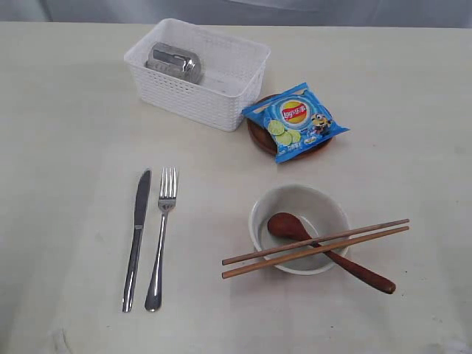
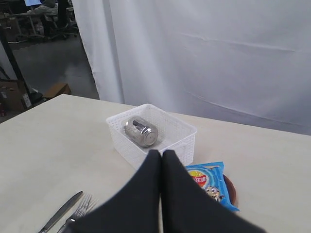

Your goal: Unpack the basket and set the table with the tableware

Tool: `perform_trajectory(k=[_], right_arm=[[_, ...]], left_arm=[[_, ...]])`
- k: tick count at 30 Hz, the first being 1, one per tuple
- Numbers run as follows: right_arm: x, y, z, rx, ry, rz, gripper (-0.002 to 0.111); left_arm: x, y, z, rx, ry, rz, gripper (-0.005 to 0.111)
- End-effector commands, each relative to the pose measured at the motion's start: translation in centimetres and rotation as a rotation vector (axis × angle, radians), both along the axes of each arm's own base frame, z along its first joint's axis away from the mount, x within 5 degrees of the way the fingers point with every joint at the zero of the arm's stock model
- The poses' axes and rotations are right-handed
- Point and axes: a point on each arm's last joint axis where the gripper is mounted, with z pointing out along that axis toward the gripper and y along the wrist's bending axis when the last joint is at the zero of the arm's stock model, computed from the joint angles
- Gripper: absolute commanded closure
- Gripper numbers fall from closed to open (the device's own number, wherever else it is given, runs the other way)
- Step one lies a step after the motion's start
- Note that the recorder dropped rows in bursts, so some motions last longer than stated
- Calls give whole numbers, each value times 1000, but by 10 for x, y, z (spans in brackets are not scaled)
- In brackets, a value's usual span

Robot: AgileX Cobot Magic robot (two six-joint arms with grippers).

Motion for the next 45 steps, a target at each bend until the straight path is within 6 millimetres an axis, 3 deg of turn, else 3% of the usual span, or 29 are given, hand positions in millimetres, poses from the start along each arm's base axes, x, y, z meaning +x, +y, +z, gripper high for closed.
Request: perform_trajectory(k=[1,18,23,27,34,36,45], right_arm=[[0,-1,1,7,-15,-5,109],[1,-1,-1,22,-42,-19,109],[-5,-12,-9,-18,-232,-119,109],[-2,-19,-26,-38,-332,-265,109],[9,-26,-73,-158,-280,-433,109],[12,-27,-91,-184,-235,-435,109],[10,-26,-118,-255,46,-393,109]], left_arm=[[-1,0,0,-23,-4,-16,107],[-1,0,1,-23,-6,-17,107],[-1,0,1,-23,-6,-17,107],[-1,0,1,-23,-6,-17,107],[-1,0,1,-23,-6,-17,107],[-1,0,1,-23,-6,-17,107],[-1,0,1,-23,-6,-17,107]])
